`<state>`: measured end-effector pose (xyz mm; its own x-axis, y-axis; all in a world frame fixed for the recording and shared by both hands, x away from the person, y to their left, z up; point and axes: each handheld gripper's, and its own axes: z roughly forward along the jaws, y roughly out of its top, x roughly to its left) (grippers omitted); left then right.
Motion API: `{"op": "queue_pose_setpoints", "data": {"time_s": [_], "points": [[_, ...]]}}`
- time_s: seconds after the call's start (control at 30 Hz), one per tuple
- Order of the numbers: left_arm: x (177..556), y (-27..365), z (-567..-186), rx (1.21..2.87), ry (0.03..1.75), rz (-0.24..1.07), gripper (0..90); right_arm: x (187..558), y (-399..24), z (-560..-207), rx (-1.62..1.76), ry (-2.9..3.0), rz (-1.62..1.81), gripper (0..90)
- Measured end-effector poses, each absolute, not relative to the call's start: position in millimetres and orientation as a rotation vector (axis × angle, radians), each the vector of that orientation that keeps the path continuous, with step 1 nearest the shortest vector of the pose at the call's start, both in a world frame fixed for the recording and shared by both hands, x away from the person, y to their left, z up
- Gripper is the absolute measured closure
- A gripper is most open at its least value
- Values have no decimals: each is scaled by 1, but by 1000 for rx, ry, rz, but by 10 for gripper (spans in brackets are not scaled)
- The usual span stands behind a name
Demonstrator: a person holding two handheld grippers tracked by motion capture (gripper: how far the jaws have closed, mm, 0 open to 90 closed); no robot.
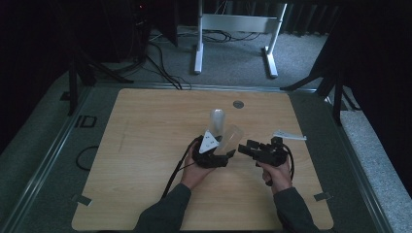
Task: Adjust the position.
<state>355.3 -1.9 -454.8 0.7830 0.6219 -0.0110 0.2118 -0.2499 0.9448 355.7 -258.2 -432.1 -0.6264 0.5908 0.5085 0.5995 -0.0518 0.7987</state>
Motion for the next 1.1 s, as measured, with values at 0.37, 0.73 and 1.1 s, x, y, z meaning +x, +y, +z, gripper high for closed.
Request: {"op": "queue_pose_setpoints", "data": {"time_s": [0.37, 0.73, 1.1], "points": [[357, 8, -450, 1861, 615, 417, 293, 355, -262, -429, -1354, -2243, -1781, 258], [359, 14, -445, 1916, 572, 378, 293, 353, -265, -424, -1338, -2387, -1714, 257], [364, 18, -443, 1979, 513, 287, 294, 354, -264, -421, -1292, -2511, -1633, 207]]}}
